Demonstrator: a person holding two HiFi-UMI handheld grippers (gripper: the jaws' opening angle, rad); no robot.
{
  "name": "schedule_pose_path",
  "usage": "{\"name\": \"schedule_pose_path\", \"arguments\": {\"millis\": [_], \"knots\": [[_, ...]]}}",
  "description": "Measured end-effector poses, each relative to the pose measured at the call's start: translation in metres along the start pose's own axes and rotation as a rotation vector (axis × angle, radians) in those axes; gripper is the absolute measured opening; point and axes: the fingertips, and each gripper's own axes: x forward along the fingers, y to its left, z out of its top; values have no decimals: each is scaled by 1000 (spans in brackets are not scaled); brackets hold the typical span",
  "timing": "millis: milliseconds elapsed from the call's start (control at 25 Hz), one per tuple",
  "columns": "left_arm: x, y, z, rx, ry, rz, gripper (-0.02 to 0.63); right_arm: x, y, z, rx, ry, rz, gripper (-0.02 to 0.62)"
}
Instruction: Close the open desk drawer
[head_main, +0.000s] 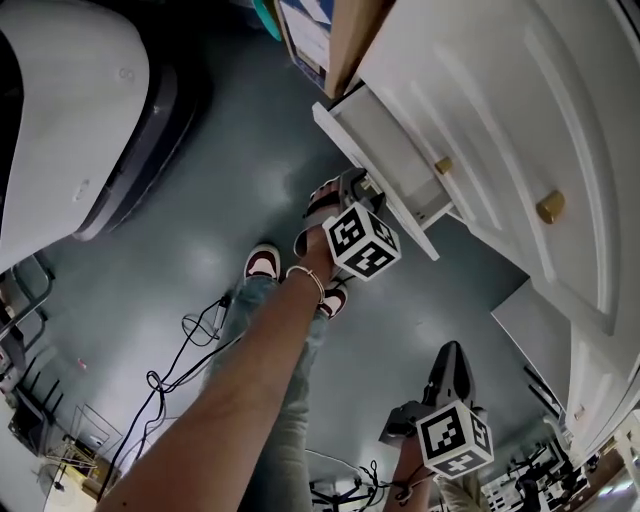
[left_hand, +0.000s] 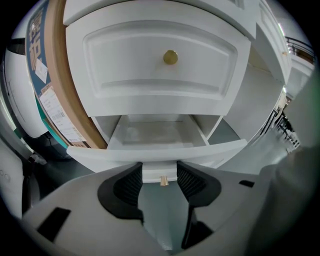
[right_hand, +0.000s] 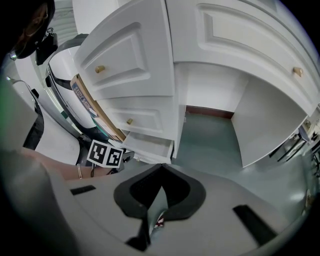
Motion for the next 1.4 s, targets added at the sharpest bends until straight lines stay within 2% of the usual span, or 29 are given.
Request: {"name": "schedule_pose_path", "arguments": {"millis": [640, 1400], "knots": [[19, 5, 34, 28, -71, -28, 212, 14, 17, -2, 16, 14, -16, 6], [42, 8, 70, 15, -73, -45, 213, 15, 4, -4, 45, 16, -49, 6]]}}
